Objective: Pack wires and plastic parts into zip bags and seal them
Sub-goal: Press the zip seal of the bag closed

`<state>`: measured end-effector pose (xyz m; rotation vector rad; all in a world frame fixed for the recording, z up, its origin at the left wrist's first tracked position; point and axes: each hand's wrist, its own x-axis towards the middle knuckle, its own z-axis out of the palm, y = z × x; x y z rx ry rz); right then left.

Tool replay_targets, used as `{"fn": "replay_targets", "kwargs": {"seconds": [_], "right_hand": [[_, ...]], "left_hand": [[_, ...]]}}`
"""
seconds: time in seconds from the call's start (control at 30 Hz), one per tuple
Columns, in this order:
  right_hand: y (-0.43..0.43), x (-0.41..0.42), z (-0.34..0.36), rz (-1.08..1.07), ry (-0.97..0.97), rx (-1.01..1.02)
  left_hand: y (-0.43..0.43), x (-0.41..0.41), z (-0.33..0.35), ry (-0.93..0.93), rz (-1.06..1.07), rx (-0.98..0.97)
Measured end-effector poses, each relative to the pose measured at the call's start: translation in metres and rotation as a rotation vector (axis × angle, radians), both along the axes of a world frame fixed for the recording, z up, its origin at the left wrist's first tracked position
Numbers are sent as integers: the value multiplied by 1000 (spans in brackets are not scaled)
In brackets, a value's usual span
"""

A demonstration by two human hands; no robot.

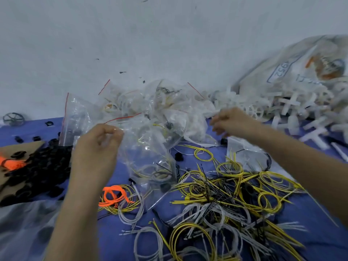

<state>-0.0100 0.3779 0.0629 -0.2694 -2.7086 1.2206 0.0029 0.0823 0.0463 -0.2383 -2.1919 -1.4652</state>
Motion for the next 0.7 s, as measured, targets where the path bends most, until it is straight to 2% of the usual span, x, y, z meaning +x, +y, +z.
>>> {"fn": "replay_targets", "kwargs": {"seconds": [0.07, 0.13, 0.23, 0.3, 0.37, 0.4, 0.47, 0.5, 0.57, 0.63, 0.7], "right_hand": [[13, -8, -39, 2, -122, 244], [20, -14, -66, 4, -173, 378], [18, -28, -87, 7, -137, 364], [8, -40, -95, 126, -92, 320], [-9, -54, -102, 221, -42, 409], [-14, -63, -106, 176, 38, 498], [-21, -76, -111, -99, 230, 687], [-20, -80, -112, -234, 229, 734], [-12, -89, -117, -304, 49, 732], [0, -96, -123, -262, -134, 602], [13, -99, -125, -271, -92, 365]], "left_hand": [[-13, -6, -5, -36, 77, 18], [-23, -9, -7, -68, 120, 29], [-33, -12, -11, -87, 140, 44], [-37, -15, -13, -66, 188, 17], [-40, -18, -16, -29, 246, -11], [-41, -19, -17, -17, 256, -24], [-41, -21, -18, -16, 235, -38], [-40, -21, -18, -17, 223, -31], [-40, -20, -17, -10, 211, -24], [-40, -19, -17, -9, 195, -27], [-41, -20, -17, -19, 164, -9]]}}
